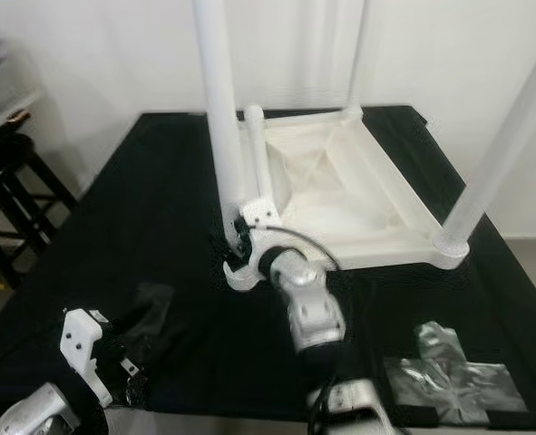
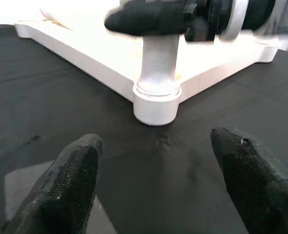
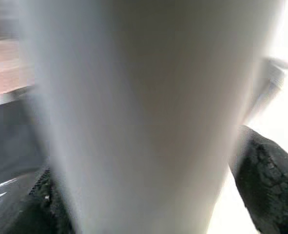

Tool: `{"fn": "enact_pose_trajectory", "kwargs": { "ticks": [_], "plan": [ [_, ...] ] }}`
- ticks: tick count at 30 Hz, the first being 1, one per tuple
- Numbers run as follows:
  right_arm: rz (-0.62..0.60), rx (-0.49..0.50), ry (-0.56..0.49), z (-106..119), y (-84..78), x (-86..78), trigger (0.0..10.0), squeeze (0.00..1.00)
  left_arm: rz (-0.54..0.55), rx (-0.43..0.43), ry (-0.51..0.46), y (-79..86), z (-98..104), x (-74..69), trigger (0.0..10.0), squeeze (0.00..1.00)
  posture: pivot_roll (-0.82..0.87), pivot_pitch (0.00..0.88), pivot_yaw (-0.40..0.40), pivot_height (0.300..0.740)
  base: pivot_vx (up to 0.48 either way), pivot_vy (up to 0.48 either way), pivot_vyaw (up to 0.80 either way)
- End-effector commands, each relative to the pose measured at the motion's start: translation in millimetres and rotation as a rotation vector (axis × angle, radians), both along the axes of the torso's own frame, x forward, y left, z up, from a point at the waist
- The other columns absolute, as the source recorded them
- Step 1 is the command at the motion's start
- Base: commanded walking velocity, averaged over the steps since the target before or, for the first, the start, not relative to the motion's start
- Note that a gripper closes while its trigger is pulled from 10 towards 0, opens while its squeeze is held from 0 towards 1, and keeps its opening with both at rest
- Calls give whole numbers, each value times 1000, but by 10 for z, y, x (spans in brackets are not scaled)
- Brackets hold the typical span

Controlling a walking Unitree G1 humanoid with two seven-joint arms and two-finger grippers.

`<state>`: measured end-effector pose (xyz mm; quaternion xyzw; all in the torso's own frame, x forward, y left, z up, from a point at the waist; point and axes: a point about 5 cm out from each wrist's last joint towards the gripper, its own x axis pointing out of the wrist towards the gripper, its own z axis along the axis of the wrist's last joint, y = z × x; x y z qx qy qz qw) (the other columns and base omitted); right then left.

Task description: Building children table

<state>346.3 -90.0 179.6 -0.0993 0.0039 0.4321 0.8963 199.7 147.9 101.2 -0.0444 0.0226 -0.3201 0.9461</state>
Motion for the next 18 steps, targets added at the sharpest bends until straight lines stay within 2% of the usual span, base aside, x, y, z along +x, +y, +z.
{"fn": "enact_pose_trajectory", "kwargs": {
  "ticks": [1,4,9,10,12,13,16,18],
  "plan": [
    [205,-43,27,-49,83,-18,10000,0,7,9,18,17,-42,-2,10000,0,-58,35,57,740,0,0,0],
    [269,-104,36,-55,62,66,10000,0,12,11,15,20,-42,9,10000,0,-51,32,54,740,0,0,0],
    [310,-117,76,-36,54,168,10000,0,18,13,14,24,-43,20,10000,0,-44,28,52,740,0,0,0],
    [324,-117,94,-37,57,180,8314,0,19,14,13,26,-44,22,10000,0,-40,25,53,740,0,0,0],
    [341,-117,108,-36,55,188,8314,0,19,15,13,27,-45,24,10000,0,-40,25,53,740,0,0,0],
    [347,-109,122,-34,59,198,0,0,19,16,14,30,-47,24,10000,0,-38,23,55,740,0,0,0],
    [337,-97,132,-51,56,225,0,0,19,18,15,33,-50,17,10000,0,-38,27,56,740,0,0,0],
    [288,-98,127,-101,42,247,0,0,19,19,16,33,-51,5,10000,0,-40,30,58,740,0,0,0]
  ]
}}
